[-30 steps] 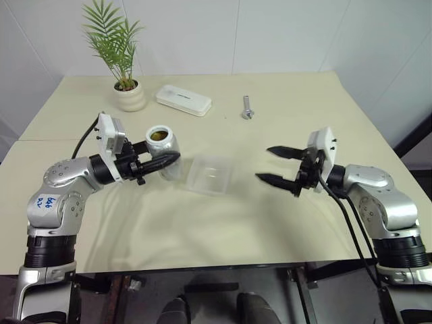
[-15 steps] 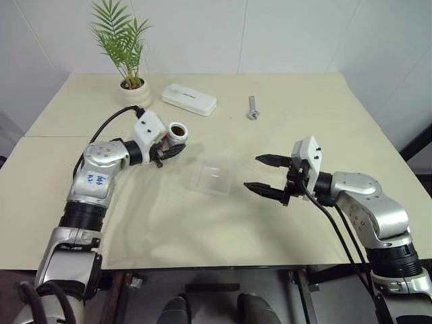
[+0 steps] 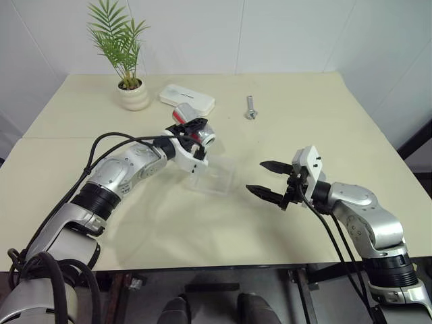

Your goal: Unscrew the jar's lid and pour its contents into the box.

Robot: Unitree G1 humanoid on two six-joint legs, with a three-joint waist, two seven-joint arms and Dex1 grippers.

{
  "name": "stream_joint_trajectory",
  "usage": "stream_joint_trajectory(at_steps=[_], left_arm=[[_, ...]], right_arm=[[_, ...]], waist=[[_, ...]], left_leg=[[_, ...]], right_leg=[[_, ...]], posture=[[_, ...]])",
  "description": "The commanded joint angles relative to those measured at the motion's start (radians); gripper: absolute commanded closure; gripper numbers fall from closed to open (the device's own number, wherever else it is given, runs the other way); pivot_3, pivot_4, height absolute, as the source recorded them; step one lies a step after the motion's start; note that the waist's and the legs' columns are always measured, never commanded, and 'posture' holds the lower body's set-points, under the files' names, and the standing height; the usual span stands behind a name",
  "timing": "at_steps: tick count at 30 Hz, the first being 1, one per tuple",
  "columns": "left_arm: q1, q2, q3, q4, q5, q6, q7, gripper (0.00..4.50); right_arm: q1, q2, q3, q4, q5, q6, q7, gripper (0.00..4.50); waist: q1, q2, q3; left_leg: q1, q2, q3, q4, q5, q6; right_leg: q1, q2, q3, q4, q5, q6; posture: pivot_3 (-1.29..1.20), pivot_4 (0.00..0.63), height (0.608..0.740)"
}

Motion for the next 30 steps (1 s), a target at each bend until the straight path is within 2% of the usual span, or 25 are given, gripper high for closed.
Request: stream_joint_trajectory(at_steps=[1,8,16,20,25,27,29,30], left_arm=[[-0.034,0.015,-0.017,-0.012,0.108,0.024,0.102,2.54],[-0.056,0.01,-0.052,-0.057,0.21,0.007,0.1,2.54],[-0.054,0.025,-0.056,-0.077,0.221,-0.028,0.048,2.54],[-0.021,0.032,-0.013,-0.099,0.147,-0.049,-0.018,2.54],[0.064,-0.052,0.245,-0.034,-0.358,0.021,-0.284,2.54],[0.092,-0.074,0.316,-0.054,-0.494,0.055,-0.37,2.54],[0.146,-0.152,0.463,-0.126,-0.813,0.238,-0.549,2.54],[0.167,-0.181,0.517,-0.16,-0.928,0.32,-0.62,2.54]], right_arm=[[0.001,0.005,-0.035,-0.044,0.019,-0.013,-0.01,0.01],[0.007,0.003,-0.034,-0.044,0.032,-0.015,-0.002,0.01],[0.006,0.02,-0.028,-0.036,0.038,-0.023,0.003,0.01],[0.001,0.022,-0.027,-0.026,0.033,-0.029,0.007,0.01],[0.023,0.025,-0.025,-0.045,0.037,-0.026,0.003,0.01],[0.03,0.023,-0.026,-0.052,0.038,-0.024,0.004,0.01],[0.034,0.017,-0.029,-0.054,0.038,-0.023,0.005,0.01],[0.035,0.014,-0.03,-0.053,0.037,-0.024,0.007,0.01]], waist=[[0.001,0.0,0.0],[0.001,0.0,0.0],[0.0,0.0,0.0],[0.001,0.0,0.0],[-0.001,0.0,0.0],[-0.001,0.0,0.0],[-0.001,0.0,0.0],[-0.001,0.0,0.0]], left_leg=[[0.0,0.0,0.0,0.0,0.0,0.0],[0.0,0.0,0.0,0.0,0.0,0.0],[0.0,0.0,0.0,0.001,0.0,0.0],[0.0,0.0,0.0,0.001,0.0,0.0],[0.0,0.0,0.0,0.003,0.0,0.0],[0.0,0.0,0.0,0.004,0.0,0.0],[0.0,0.0,0.0,0.006,0.0,0.0],[0.0,0.0,0.0,0.008,0.0,0.0]], right_leg=[[0.0,0.0,0.0,0.0,0.0,0.0],[0.0,0.0,0.0,0.0,0.0,0.0],[0.0,0.0,0.0,0.001,0.0,0.0],[0.0,0.0,0.0,0.001,0.0,0.0],[0.0,0.0,0.0,0.004,0.0,0.0],[0.0,0.0,0.0,0.005,0.0,0.0],[0.0,0.0,0.0,0.007,0.0,0.0],[0.0,0.0,0.0,0.009,0.0,0.0]], posture=[[0.0,0.15,0.74],[0.0,0.15,0.74],[0.0,0.15,0.74],[0.0,0.15,0.74],[0.0,0.15,0.74],[0.0,0.15,0.74],[0.0,0.15,0.74],[0.0,0.15,0.74]])
